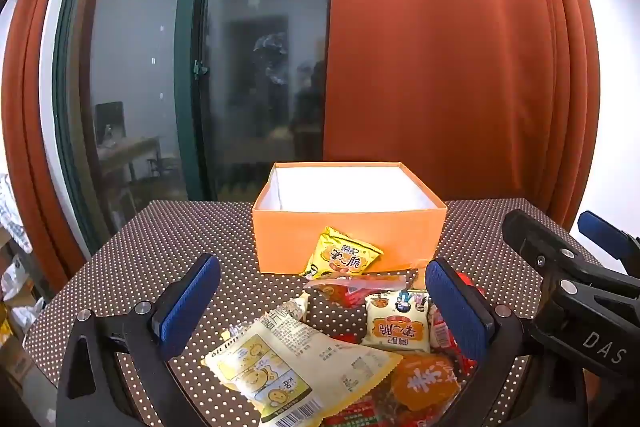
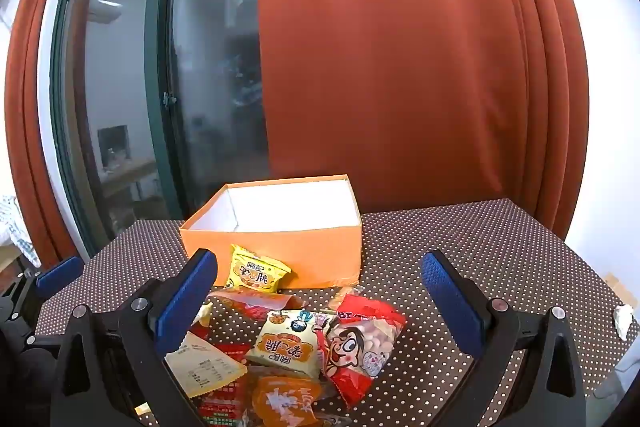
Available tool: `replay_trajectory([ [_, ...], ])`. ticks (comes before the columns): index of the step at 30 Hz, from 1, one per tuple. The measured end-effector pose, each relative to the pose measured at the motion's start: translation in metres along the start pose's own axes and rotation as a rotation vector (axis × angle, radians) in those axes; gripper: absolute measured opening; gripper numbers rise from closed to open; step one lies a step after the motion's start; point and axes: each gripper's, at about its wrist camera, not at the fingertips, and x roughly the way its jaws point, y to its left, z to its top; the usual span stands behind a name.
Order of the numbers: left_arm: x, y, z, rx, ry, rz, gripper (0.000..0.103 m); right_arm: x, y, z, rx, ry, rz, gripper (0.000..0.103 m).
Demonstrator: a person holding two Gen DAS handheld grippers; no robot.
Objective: Organize snacks
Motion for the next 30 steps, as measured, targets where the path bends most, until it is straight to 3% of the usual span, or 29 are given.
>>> replay_trajectory([
  [30, -0.003, -0.005, 0.004, 0.008, -0.001, 0.003, 0.103, 0.000, 0.001, 0.000, -0.003, -0.002, -0.001, 0.103],
])
